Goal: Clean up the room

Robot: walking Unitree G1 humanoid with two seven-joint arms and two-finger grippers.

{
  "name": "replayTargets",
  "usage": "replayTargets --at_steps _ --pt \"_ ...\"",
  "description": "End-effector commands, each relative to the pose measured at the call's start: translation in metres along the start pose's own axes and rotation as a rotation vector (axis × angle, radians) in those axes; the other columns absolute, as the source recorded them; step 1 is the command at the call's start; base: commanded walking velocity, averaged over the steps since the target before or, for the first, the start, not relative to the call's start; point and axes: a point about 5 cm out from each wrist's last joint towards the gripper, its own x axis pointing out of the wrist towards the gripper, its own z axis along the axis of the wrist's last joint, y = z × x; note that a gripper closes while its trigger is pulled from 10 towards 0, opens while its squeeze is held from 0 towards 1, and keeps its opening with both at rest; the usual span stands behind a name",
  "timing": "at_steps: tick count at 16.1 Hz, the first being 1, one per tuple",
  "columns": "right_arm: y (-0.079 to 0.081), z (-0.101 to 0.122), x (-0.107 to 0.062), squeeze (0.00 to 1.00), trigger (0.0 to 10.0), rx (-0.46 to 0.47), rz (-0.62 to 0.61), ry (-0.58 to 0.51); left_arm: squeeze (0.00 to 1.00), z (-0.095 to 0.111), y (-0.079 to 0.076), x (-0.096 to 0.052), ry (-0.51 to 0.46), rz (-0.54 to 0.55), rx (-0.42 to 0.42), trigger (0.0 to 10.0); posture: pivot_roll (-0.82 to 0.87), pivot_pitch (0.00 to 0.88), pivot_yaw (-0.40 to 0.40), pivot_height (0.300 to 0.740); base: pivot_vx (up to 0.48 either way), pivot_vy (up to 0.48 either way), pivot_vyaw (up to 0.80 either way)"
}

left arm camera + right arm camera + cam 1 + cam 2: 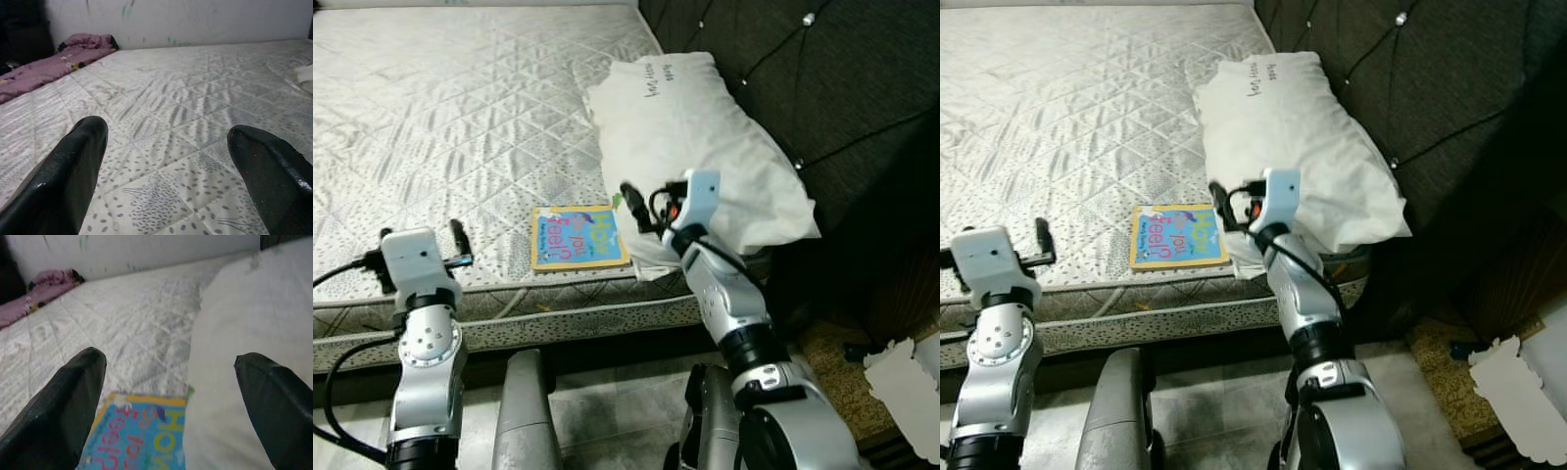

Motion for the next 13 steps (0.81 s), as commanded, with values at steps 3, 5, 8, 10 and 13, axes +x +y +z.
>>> replayTargets --at_steps 3,5,8,10,13 --pt "0.006 0.003 0.007 0.00 10.0 0.013 0.017 -0.030 0.00 0.005 -0.003 -0.002 -0.035 0.013 -0.003 10.0 0.11 0.000 -0.052 0.599 0.000 0.000 0.00" --pt "0.008 0.000 0.007 0.00 10.0 0.017 0.027 -0.031 0.00 0.006 -0.005 -0.005 -0.043 0.010 -0.004 10.0 0.12 0.000 -0.061 0.617 0.000 0.000 0.00" --pt "0.007 -0.006 0.005 0.00 10.0 0.009 0.022 -0.023 0.00 -0.001 -0.001 -0.010 -0.021 0.026 -0.001 10.0 0.12 0.000 -0.065 0.650 0.000 0.000 0.00" --pt "0.001 -0.009 0.003 0.00 10.0 -0.012 -0.005 -0.025 0.00 -0.006 -0.005 -0.010 -0.014 0.013 0.010 10.0 0.11 0.000 -0.058 0.678 0.000 0.000 0.00" --pt "-0.001 -0.008 0.003 0.00 10.0 -0.016 -0.023 -0.031 0.00 -0.003 -0.013 -0.007 -0.025 -0.016 0.010 10.0 0.10 0.000 -0.062 0.711 0.000 0.000 0.00"
